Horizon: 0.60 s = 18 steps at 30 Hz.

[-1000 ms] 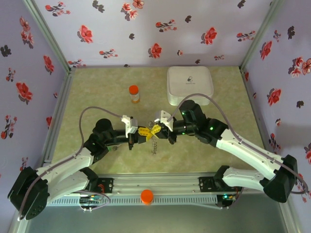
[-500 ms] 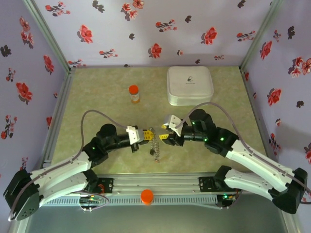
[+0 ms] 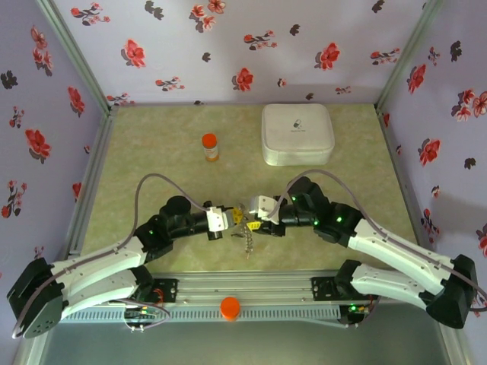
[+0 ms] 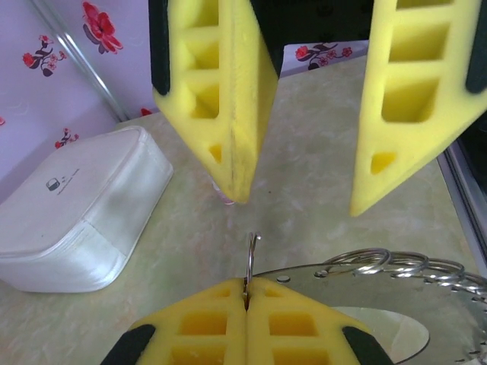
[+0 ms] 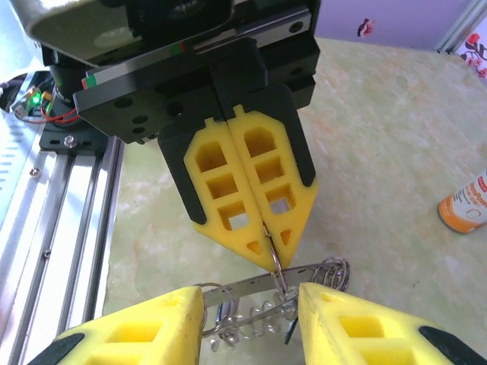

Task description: Put the keys on the keyring

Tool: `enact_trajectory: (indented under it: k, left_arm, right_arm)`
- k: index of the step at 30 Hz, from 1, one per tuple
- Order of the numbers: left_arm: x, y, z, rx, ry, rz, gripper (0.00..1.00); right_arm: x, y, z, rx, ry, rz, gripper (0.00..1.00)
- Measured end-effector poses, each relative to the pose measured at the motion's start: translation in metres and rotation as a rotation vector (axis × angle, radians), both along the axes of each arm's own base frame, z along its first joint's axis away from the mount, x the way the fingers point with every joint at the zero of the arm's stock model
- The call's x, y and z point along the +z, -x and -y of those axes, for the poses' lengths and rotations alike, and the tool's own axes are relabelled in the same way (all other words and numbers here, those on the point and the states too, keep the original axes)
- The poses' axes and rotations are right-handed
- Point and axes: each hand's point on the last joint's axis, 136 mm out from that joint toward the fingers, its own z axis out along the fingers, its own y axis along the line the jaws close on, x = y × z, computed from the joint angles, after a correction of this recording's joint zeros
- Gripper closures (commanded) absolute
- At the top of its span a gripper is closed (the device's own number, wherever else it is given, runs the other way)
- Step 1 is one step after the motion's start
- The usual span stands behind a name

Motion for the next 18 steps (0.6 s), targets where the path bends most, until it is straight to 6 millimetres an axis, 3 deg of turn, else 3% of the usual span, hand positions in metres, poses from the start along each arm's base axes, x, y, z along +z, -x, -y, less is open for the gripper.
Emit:
enact_trajectory:
  k: [7, 11, 18]
  left_arm:
    - [0.000, 0.000, 0.000, -0.002, 0.000, -0.001, 1.00]
    - [0.000, -0.001, 0.000, 0.010, -0.001, -0.001, 1.00]
    - [0.001, -0.022, -0.013, 0.171, -0.004, -0.024, 1.00]
  right_arm:
    - [-0.008, -0.005, -0.008, 0.019, 0.021, 0.040, 0.67]
    - [-0.006, -0.004, -0.009, 0.024, 0.017, 0.052, 0.60]
    - [0.031, -0.016, 0.004, -0.120, -0.110, 0.101, 0.49]
